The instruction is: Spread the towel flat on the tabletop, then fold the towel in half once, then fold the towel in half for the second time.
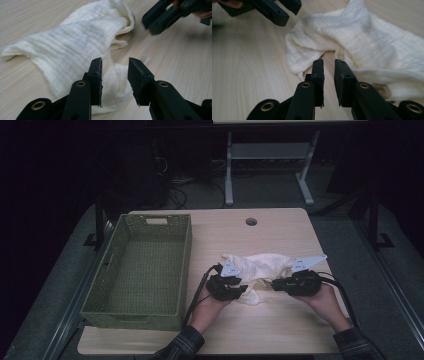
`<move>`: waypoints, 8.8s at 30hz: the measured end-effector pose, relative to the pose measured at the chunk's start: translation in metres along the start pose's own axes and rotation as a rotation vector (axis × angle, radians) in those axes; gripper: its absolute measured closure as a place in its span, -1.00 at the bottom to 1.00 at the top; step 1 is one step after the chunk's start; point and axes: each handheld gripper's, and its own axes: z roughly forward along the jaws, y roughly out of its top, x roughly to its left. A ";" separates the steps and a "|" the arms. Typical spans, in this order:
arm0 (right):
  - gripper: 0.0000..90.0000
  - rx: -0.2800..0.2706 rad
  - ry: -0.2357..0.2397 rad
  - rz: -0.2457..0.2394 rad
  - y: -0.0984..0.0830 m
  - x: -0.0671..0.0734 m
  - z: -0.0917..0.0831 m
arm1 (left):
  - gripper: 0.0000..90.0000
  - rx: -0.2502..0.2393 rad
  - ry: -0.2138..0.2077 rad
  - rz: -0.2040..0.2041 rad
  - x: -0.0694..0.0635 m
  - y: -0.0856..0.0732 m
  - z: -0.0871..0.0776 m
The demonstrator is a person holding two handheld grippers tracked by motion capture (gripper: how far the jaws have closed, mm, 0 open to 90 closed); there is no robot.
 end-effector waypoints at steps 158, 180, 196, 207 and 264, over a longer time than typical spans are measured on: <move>0.61 0.012 -0.273 0.188 -0.013 -0.151 -0.011 | 0.45 0.069 0.191 -0.140 0.063 0.010 0.017; 0.91 -0.003 -0.293 0.130 -0.020 -0.142 -0.011 | 0.31 0.092 0.245 -0.174 0.095 0.033 0.040; 0.91 0.002 -0.314 0.114 -0.011 -0.147 -0.020 | 0.87 0.145 0.229 -0.179 0.122 0.030 0.074; 0.91 -0.022 -0.327 0.101 0.015 -0.160 -0.019 | 0.91 0.053 0.383 -0.166 0.136 0.049 0.058; 0.89 -0.090 -0.271 0.170 0.018 -0.162 -0.018 | 0.93 -0.006 0.322 -0.250 0.132 0.054 0.033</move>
